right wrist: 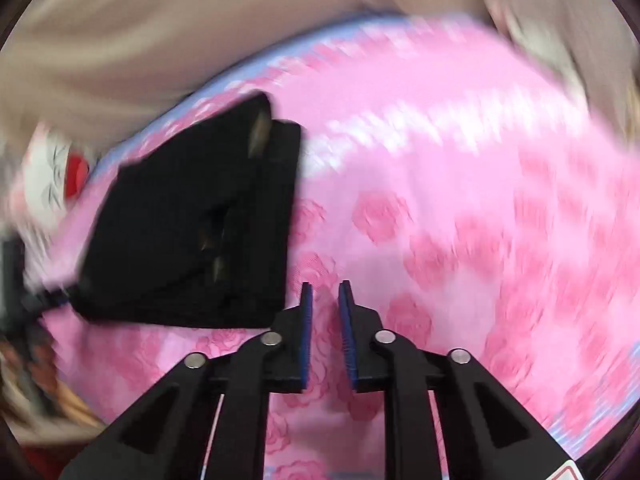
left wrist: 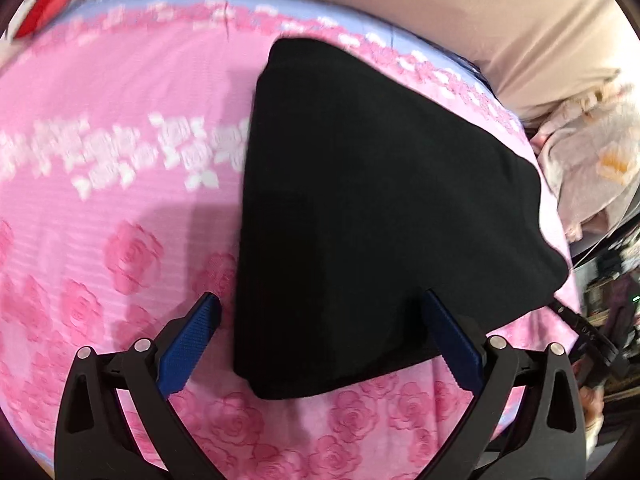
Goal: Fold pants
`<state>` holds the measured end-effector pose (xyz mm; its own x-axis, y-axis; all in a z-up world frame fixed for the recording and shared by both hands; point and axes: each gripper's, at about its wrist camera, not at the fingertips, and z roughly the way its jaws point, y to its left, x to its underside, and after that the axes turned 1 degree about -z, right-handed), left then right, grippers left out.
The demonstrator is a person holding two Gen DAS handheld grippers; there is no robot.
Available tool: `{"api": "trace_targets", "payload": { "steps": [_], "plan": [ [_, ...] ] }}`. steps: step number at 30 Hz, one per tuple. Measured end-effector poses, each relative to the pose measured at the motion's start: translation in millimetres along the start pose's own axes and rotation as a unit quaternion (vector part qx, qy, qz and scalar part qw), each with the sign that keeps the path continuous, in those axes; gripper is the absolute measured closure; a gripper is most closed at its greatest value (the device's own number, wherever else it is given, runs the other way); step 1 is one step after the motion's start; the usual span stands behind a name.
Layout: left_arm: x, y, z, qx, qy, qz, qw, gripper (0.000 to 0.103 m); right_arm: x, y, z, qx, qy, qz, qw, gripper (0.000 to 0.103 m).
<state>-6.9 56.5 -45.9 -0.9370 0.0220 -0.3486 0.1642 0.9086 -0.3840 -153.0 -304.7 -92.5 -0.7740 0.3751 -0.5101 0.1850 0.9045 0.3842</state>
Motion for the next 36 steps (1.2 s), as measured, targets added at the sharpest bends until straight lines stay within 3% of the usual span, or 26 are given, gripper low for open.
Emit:
{"api": "trace_targets", "payload": {
  "steps": [1, 2, 3, 5, 6, 8, 10, 11, 12, 13, 14, 15, 17, 19, 22, 23, 26, 28, 29, 30, 31, 32, 34, 36],
  "plan": [
    [-1.2, 1.6, -0.8, 0.006, -0.006, -0.007, 0.9999, 0.005, 0.0, -5.5, -3.7, -0.036, -0.007, 0.026, 0.999, 0.057],
    [-2.8, 2.8, -0.5, 0.012, -0.008, -0.010, 0.9998, 0.005, -1.4, -7.5, -8.5, -0.070, -0.022, 0.043, 0.996, 0.027],
    [-4.4, 3.5, 1.0, 0.017, -0.009, -0.014, 0.9997, 0.005, -3.8, -4.7, -13.5, -0.088, -0.041, 0.048, 0.994, 0.019],
    [-7.8, 3.1, 3.4, 0.017, -0.018, -0.015, 0.9996, 0.005, -8.2, 2.0, -13.7, -0.119, -0.046, 0.045, 0.991, 0.019],
    [-10.5, 1.2, 5.5, 0.012, -0.020, -0.013, 0.9996, 0.005, -12.9, 5.8, -6.7, -0.150, -0.033, 0.052, 0.987, 0.019],
    [-13.2, -1.6, 7.5, 0.012, -0.024, -0.009, 0.9996, 0.005, -18.8, 11.8, 7.1, -0.163, -0.013, 0.061, 0.985, 0.019],
    [-18.6, -7.0, 12.8, 0.014, -0.033, 0.006, 0.9993, 0.005, -20.8, 19.9, 33.9, -0.112, 0.023, 0.052, 0.992, 0.018],
    [-20.2, -9.8, 15.4, 0.010, -0.036, 0.016, 0.9992, 0.005, -20.1, 22.9, 39.1, -0.108, 0.025, 0.048, 0.993, 0.016],
    [-20.6, -13.4, 16.7, -0.002, -0.041, 0.030, 0.9987, 0.012, -19.3, 30.7, 37.7, -0.113, -0.003, 0.029, 0.993, 0.028],
    [-20.4, -15.8, 16.0, -0.007, -0.044, 0.037, 0.9983, 0.029, -18.1, 35.2, 41.5, -0.117, 0.004, 0.025, 0.993, 0.038],
    [-20.4, -16.4, 13.0, 0.009, -0.040, 0.041, 0.9983, 0.037, -18.0, 39.1, 44.1, -0.108, 0.002, 0.024, 0.994, 0.055],
    [-20.3, -17.3, 6.0, 0.007, -0.045, 0.042, 0.9981, 0.053, -18.7, 44.5, 40.9, -0.108, -0.007, 0.013, 0.994, 0.066],
    [-19.1, -19.0, -10.8, 0.007, -0.058, 0.058, 0.9966, 0.076, -17.8, 54.6, 26.5, -0.124, -0.019, -0.004, 0.992, 0.069],
    [-15.3, -17.9, -36.2, 0.040, -0.064, 0.063, 0.9952, 0.082, -14.2, 66.6, 4.1, -0.152, -0.027, -0.017, 0.988, 0.069],
    [1.4, -19.1, -56.4, 0.043, -0.054, 0.081, 0.9943, 0.079, -1.6, 78.3, -19.1, -0.149, -0.020, -0.042, 0.988, 0.066],
    [6.6, -17.8, -54.3, 0.038, -0.045, 0.083, 0.9948, 0.076, 5.7, 77.3, -15.7, -0.133, 0.000, -0.052, 0.990, 0.059],
    [22.8, -7.4, -36.9, -0.004, -0.014, 0.082, 0.9965, 0.045, 26.0, 48.3, -4.2, -0.042, 0.027, -0.049, 0.998, 0.046],
    [22.6, -3.7, -45.8, -0.016, -0.034, 0.069, 0.9969, 0.040, 22.8, 37.2, -17.2, -0.066, -0.011, -0.012, 0.998, 0.047],
    [20.3, -5.5, -52.9, -0.022, -0.050, 0.068, 0.9962, 0.040, 18.3, 38.0, -27.8, -0.072, -0.038, -0.012, 0.997, 0.057],
    [15.6, -10.0, -65.4, -0.030, -0.080, 0.071, 0.9938, 0.034, 10.8, 47.5, -42.1, -0.066, -0.072, -0.036, 0.995, 0.075],
    [11.5, -14.8, -74.8, -0.034, -0.106, 0.074, 0.9911, 0.020, 1.9, 61.4, -51.3, -0.056, -0.097, -0.066, 0.992, 0.081],
    [6.3, -20.3, -81.4, -0.037, -0.130, 0.077, 0.9879, 0.011, -4.5, 71.0, -54.0, -0.056, -0.104, -0.083, 0.989, 0.085],
    [-5.3, -34.2, -82.0, -0.057, -0.166, 0.081, 0.9811, 0.006, -23.1, 104.5, -40.9, -0.085, -0.089, -0.132, 0.984, 0.091],
    [-15.0, -47.0, -63.4, -0.075, -0.162, 0.093, 0.9796, 0.006, -35.4, 133.1, -7.8, -0.084, -0.050, -0.181, 0.979, 0.091]
  ]
}}
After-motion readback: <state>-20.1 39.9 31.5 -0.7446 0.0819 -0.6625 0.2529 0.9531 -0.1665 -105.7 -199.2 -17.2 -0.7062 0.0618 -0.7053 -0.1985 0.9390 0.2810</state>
